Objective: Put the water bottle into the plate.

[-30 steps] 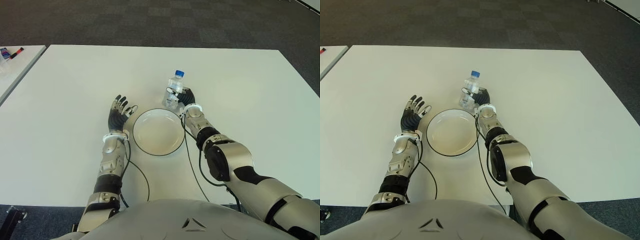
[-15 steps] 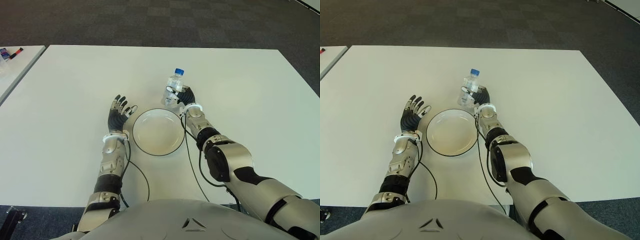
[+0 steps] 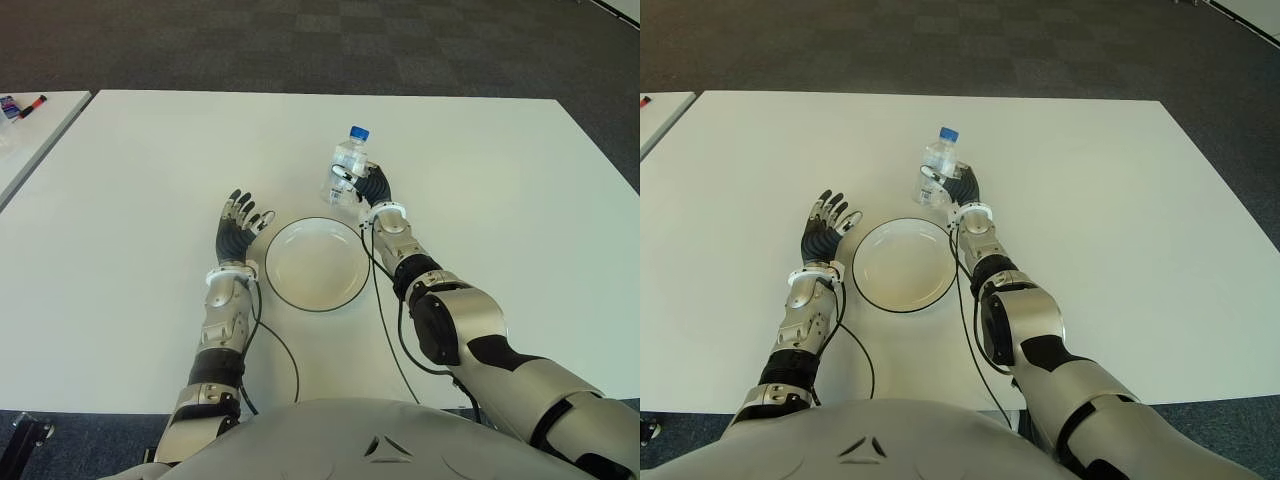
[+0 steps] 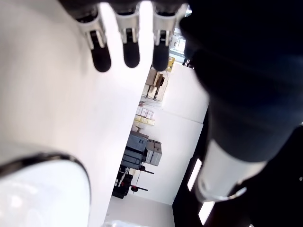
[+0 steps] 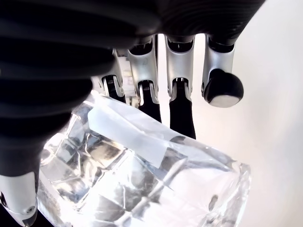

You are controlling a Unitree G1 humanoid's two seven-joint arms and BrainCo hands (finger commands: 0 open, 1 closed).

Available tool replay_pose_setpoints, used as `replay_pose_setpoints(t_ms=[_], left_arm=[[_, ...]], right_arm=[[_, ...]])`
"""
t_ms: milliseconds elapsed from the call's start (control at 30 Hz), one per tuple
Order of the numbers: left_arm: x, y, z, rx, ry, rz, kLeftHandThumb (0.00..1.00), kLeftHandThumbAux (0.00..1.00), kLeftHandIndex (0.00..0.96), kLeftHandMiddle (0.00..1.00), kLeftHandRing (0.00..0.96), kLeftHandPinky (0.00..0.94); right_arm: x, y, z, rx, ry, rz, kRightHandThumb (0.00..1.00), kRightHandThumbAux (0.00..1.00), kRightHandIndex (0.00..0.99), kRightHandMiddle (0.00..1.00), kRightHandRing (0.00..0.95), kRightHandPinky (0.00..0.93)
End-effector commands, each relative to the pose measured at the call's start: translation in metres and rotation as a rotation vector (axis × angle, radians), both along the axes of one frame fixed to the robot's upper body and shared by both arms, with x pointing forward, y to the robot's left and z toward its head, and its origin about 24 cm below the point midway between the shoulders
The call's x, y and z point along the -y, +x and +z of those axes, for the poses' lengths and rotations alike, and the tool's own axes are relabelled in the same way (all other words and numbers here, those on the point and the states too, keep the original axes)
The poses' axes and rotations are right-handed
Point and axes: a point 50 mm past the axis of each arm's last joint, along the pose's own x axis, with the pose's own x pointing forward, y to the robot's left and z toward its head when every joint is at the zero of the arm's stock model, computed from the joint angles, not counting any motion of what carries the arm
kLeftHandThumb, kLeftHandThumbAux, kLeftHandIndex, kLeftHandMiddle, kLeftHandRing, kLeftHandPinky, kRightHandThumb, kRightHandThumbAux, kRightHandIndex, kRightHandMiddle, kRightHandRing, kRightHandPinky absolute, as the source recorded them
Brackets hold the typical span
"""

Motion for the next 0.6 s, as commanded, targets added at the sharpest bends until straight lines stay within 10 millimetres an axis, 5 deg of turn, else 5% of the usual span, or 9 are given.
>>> replay_pose_setpoints(t_ms=[33,600], left_arm=[[0.016,-0.005,-0.012,-0.058,-0.065,-0.017,0.0,0.896,0.11,0.135,0.116,0.135],[0.017,-0.004,-0.013,-0.052,-0.053,-0.023,0.0,0.88,0.11,0.137,0.11,0.124]], right_arm=[[-0.005,0.0,0.01,0.089,0.027,0.007,0.858,0.675,0.407,0.538,0.889,0.851],[-0.008,-0.009,0.025,0.286,0.083,0.082,0.857,0.676,0.404,0.532,0.877,0.85]])
